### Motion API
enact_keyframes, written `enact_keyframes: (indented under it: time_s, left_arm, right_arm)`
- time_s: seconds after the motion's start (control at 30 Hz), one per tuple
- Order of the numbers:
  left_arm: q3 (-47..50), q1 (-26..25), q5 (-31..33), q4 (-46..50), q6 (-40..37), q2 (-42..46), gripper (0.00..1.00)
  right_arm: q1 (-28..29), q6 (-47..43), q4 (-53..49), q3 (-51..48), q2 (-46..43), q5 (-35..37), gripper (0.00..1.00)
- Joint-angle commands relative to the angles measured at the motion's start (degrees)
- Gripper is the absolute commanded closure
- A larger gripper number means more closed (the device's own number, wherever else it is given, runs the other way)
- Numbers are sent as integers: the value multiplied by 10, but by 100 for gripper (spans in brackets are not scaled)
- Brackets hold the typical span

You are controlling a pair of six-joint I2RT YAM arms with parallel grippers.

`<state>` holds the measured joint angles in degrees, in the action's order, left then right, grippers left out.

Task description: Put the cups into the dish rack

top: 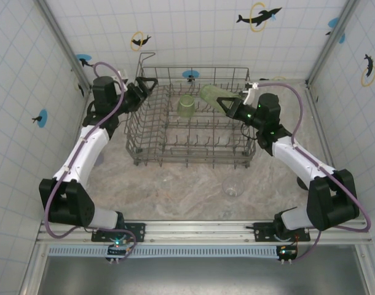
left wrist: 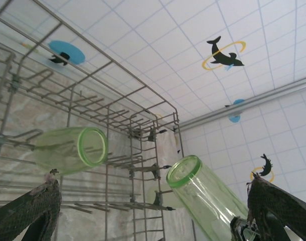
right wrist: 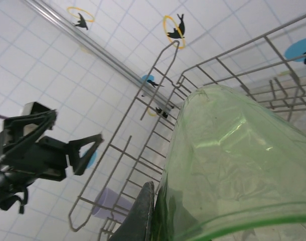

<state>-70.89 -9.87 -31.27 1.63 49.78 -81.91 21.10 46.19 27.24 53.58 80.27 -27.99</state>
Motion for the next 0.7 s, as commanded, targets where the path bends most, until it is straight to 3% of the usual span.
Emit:
enact_keyframes:
  time_s: [0.0, 0.3, 0.67]
  left_arm:
    - [-22, -19, -4, -36, 33, -19, 3]
    - [-21, -53, -47, -115, 103, -59, 3]
    - [-21, -85, -43, -144, 138, -86, 2]
  right_arm:
    - [5, 37, 127, -20, -10, -26, 100]
    - [7, 88, 213, -46, 3, -51, 100]
    - [15, 150, 308, -43, 52, -86, 100]
